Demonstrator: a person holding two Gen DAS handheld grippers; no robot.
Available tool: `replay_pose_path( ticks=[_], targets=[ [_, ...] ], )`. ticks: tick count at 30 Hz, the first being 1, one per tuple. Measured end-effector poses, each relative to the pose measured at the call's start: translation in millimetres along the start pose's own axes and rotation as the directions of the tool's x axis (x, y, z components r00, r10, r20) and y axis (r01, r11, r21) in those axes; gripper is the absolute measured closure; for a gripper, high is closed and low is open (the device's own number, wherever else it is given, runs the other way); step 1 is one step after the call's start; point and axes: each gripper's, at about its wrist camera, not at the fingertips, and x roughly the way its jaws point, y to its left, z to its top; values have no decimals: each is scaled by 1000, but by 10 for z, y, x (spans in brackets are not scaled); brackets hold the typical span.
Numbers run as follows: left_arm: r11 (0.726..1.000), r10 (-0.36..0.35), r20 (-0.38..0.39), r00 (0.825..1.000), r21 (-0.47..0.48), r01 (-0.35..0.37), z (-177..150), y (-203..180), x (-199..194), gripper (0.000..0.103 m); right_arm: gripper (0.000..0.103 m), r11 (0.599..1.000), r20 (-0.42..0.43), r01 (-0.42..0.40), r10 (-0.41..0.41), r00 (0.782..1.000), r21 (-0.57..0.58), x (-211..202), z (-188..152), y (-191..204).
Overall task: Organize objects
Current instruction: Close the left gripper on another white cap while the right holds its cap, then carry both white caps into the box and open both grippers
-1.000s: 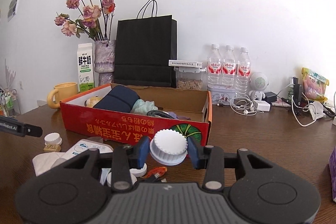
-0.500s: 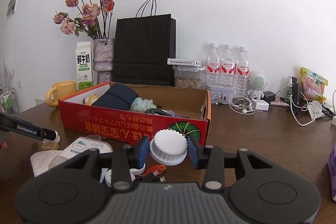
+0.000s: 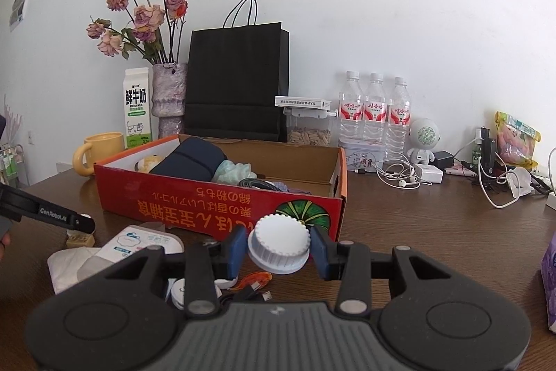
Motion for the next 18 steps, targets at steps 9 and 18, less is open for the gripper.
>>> replay_pose_path(
  ticks=[9,18],
  targets=[
    [999,38,96,995,-31,-35,-44,28,-196,64,64,1000,8,12,-12,1000,4,-10,-5,-5],
    [1000,20,206,978,3,-21,-10,-62,-491,64,64,1000,59,10,-9,998,-21,-95,46,40]
  ],
)
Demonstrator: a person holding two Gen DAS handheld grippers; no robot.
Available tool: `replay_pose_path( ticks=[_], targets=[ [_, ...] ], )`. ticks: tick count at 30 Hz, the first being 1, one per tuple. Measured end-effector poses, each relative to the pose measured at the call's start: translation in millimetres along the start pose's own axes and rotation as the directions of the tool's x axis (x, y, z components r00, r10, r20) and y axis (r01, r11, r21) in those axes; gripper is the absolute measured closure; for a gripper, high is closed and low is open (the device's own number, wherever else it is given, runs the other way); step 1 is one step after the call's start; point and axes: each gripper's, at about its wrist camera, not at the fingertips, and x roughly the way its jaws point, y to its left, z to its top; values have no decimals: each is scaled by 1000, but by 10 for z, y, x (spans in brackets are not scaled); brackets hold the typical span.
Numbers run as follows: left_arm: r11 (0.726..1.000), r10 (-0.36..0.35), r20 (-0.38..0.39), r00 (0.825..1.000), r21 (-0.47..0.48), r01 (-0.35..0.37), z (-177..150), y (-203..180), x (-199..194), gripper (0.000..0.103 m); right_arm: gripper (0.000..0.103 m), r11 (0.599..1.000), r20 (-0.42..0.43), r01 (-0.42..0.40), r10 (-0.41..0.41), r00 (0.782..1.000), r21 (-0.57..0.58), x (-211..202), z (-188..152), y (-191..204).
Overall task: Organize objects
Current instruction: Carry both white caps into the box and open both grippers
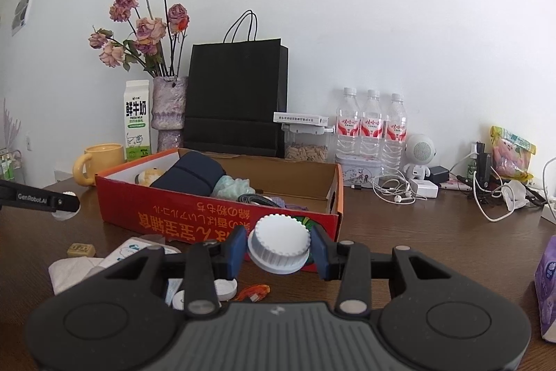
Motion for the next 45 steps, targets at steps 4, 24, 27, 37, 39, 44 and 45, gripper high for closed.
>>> replay_pose_path(
  ticks=[4,24,27,37,39,44,45],
  targets=[
    [999,-37,41,998,22,36,123,-106,-111,64,64,1000,31,-11,11,999,-22,-30,111,51],
    [993,-107,120,987,-39,113,744,-670,118,64,64,1000,89,-22,20,996,23,652,791,259],
    [994,-93,130,987,-45,100,817,-748,229,64,64,999,86,-10,6,996,46,841,835,251],
    [997,-58,105,993,-53,64,936,-875,709,64,64,995,31,23,-26,999,94,1311,804,118],
    [997,-61,99,993,-46,66,928,-882,789,64,64,996,25,17,-20,1000,90,1364,767,118],
    [998,-60,53,997,-17,61,811,-878,923,64,64,998,-13,6,-5,1000,58,1407,635,158],
    [998,-59,47,997,-8,60,795,-883,937,64,64,998,-21,3,-2,1000,56,1410,622,168]
  ],
)
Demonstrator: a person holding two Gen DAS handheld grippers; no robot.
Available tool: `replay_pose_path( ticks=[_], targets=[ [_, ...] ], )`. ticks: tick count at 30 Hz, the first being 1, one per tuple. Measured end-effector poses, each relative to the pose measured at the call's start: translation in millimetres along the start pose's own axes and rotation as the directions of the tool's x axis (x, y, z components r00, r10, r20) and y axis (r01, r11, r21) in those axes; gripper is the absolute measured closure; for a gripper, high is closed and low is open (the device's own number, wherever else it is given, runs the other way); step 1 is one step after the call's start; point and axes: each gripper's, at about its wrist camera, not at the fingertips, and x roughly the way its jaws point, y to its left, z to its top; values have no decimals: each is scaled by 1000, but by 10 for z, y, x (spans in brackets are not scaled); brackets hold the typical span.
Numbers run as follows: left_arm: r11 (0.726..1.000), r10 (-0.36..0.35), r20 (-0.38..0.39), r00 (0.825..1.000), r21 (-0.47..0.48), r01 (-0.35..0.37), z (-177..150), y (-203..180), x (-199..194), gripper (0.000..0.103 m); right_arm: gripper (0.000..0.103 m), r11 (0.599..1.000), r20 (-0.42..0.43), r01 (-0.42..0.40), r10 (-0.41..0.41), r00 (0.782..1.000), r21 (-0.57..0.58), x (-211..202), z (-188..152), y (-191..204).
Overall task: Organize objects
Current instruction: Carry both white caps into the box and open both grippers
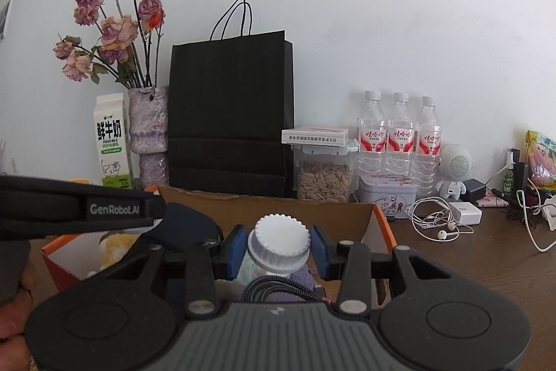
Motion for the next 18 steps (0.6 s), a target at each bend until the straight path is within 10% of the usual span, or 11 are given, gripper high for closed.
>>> replay_pose_path(
  ticks=[8,12,18],
  targets=[
    [1000,14,4,1000,21,-14,-38,-6,-15,58,63,1000,-48,15,-16,999,-7,14,-40,14],
    [999,40,20,999,5,-40,-49,42,-61,0,3,1000,-40,23,-23,999,8,-35,-37,-7],
    [999,52,47,998,0,-52,-67,87,-119,0,0,1000,-18,21,-21,1000,19,-91,-35,-15]
  ],
)
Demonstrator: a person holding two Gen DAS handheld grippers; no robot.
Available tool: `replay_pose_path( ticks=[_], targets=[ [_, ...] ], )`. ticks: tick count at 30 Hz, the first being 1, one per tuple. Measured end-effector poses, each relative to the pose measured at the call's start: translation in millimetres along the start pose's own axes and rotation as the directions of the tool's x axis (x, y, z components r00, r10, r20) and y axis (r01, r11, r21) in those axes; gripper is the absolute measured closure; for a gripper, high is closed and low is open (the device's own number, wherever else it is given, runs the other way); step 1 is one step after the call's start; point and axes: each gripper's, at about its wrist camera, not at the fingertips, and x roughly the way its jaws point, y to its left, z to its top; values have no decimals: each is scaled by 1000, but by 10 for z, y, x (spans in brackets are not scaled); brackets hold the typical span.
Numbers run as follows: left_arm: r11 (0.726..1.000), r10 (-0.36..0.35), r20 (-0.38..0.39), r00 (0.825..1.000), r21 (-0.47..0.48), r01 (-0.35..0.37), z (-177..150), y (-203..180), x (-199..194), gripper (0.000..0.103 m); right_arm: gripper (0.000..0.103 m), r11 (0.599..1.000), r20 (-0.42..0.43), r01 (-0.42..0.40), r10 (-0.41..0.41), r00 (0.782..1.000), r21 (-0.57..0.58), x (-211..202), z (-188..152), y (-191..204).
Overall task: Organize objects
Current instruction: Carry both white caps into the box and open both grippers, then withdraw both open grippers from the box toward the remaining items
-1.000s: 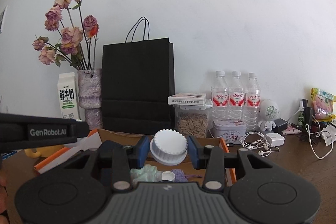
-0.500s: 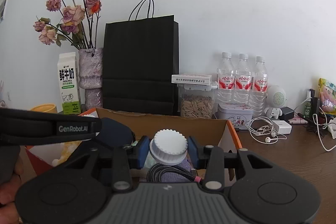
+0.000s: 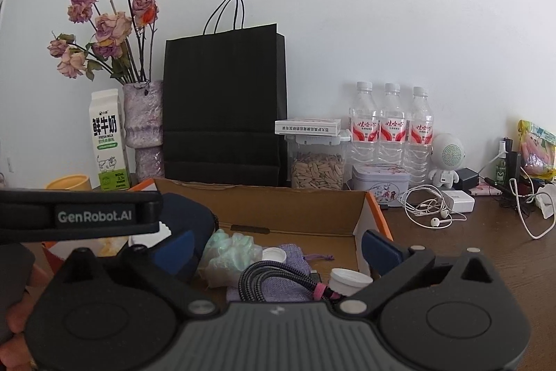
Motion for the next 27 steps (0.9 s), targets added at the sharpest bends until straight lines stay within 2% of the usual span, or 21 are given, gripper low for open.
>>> replay_pose_path(
  ticks=[14,21,27],
  targets=[
    [1000,0,18,1000,-18,0,2,56,-63,0,0,1000,22,6,-6,1000,-1,-85,37,7],
    [999,-25,68,997,-19,27,-51,122,-261,0,0,1000,52,-5,7,999,-20,-311,44,-11],
    [999,-48,98,994,-16,50,-144,272,-505,0,0,999,44,-25,27,999,-37,-524,-56,-45]
  ],
)
